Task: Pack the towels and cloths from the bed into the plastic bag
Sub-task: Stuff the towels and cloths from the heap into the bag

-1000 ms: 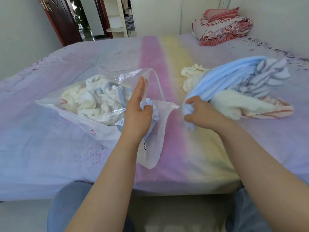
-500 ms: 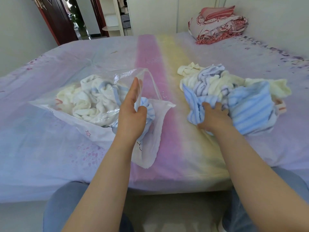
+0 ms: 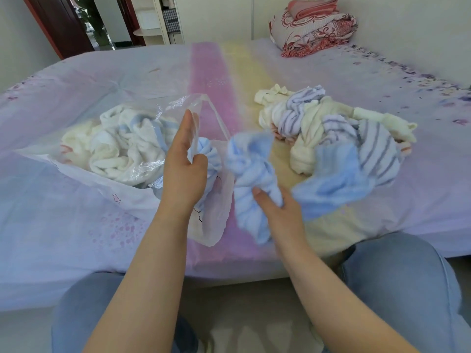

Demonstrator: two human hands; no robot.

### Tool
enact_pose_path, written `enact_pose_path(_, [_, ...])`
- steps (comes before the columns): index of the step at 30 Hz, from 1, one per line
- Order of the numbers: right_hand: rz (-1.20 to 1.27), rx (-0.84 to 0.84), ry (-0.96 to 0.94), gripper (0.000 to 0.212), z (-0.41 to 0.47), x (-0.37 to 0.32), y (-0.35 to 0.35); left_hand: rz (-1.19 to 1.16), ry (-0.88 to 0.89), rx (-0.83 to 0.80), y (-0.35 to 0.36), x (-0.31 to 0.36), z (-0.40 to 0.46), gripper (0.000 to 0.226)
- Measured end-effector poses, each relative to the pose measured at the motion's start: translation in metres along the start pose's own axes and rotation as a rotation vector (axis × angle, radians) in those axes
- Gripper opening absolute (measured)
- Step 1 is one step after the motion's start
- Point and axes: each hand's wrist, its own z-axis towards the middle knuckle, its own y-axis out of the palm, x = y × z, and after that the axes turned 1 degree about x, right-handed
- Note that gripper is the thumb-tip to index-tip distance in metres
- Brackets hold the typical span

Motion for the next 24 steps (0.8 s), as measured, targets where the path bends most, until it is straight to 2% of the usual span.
enact_pose_path(1, [-0.054, -0.024, 0.069, 0.013, -0.006, 0.012, 0.003, 0.004, -0.002, 0.0, -0.001, 0.0, -0.001, 0.083])
enact_pose_path(3, [-0.404, -0.025, 0.028, 0.022, -0.016, 0.036, 0.001, 0.006, -0.008, -0.006, -0.002, 0.001, -0.002, 0.082])
enact_pose_path(5, [-0.74, 0.063, -0.113, 0.034, -0.023, 0.052, -0.008, 0.011, -0.001, -0.013, -0.003, 0.0, -0.003, 0.082])
enact_pose_path(7, [-0.921, 0.195, -0.207, 0.031, -0.025, 0.059, -0.021, 0.017, 0.004, -0.016, -0.005, -0.001, -0.004, 0.082])
enact_pose_path(8, [-0.957, 0.231, -0.191, 0.03, -0.024, 0.06, -0.028, 0.014, 0.001, -0.016, -0.005, -0.002, -0.004, 0.083])
enact_pose_path(12, [-0.719, 0.187, 0.06, 0.043, -0.012, 0.062, -0.043, -0.003, -0.002, -0.02, -0.006, -0.004, -0.005, 0.084])
enact_pose_path(15, [-0.485, 0.072, 0.096, 0.02, -0.01, 0.051, -0.039, 0.015, 0.012, -0.032, -0.008, -0.003, -0.007, 0.084])
enact_pose_path(19, [-0.287, -0.182, 0.006, 0.023, -0.008, 0.015, -0.027, 0.096, 0.022, -0.008, -0.025, -0.007, -0.01, 0.079])
enact_pose_path(21, [-0.153, -0.364, -0.013, 0.027, -0.005, -0.014, -0.02, 0.176, 0.041, -0.001, -0.035, -0.01, -0.011, 0.077])
enact_pose_path(24, [0.034, -0.643, 0.107, 0.023, 0.009, -0.051, 0.0, 0.284, 0.077, 0.019, -0.046, -0.009, -0.013, 0.081])
